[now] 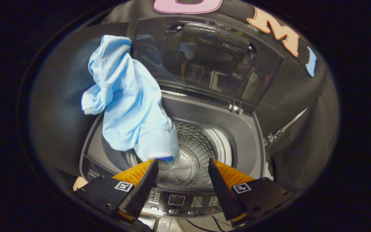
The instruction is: Put the clothes into the washing machine and then close the washing machine lid.
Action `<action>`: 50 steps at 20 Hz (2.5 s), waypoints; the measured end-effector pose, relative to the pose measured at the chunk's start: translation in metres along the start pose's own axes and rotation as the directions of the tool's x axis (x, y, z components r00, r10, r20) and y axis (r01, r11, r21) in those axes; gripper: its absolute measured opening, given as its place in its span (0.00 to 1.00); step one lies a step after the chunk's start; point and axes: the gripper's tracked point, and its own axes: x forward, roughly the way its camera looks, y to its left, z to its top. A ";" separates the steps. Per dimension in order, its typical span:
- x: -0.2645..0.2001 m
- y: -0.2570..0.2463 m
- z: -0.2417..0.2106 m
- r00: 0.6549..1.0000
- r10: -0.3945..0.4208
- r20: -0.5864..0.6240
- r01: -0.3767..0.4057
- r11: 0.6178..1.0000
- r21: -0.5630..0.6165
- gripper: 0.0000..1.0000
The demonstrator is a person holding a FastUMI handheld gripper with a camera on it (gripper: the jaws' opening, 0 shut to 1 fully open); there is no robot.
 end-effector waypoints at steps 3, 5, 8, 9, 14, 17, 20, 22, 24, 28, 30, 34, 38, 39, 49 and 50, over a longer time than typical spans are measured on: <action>-0.002 0.000 -0.018 1.000 0.023 -0.015 -0.022 0.999 0.024 0.96; -0.005 -0.003 -0.019 1.000 0.024 0.004 -0.024 0.999 0.039 0.96; -0.012 -0.006 -0.015 0.998 0.025 0.054 -0.029 0.997 0.075 0.97; -0.013 -0.008 -0.013 0.997 0.024 0.075 -0.030 0.996 0.087 0.97; -0.026 -0.021 0.000 0.983 0.002 0.181 -0.030 0.988 0.151 0.97; -0.041 -0.038 0.011 0.960 -0.030 0.277 -0.028 0.979 0.203 0.97; -0.067 -0.061 0.023 0.914 -0.076 0.399 -0.034 0.964 0.262 0.96; -0.087 -0.077 0.029 0.865 -0.109 0.489 -0.049 0.953 0.299 0.96; -0.111 -0.095 0.030 0.809 -0.144 0.570 -0.056 0.946 0.318 0.96; -0.160 -0.116 0.031 0.677 -0.181 0.713 -0.077 0.946 0.314 0.95; -0.183 -0.125 0.033 0.595 -0.187 0.782 -0.088 0.952 0.295 0.95; -0.219 -0.132 0.025 0.435 -0.178 0.883 -0.116 0.961 0.251 0.94; -0.240 -0.127 0.009 0.287 -0.147 0.947 -0.123 0.974 0.188 0.96; -0.240 -0.125 0.002 0.268 -0.137 0.954 -0.119 0.978 0.174 0.96; -0.160 -0.102 -0.076 0.513 -0.117 0.850 -0.223 0.939 0.264 0.98; -0.155 -0.102 -0.083 0.533 -0.119 0.837 -0.225 0.935 0.276 0.98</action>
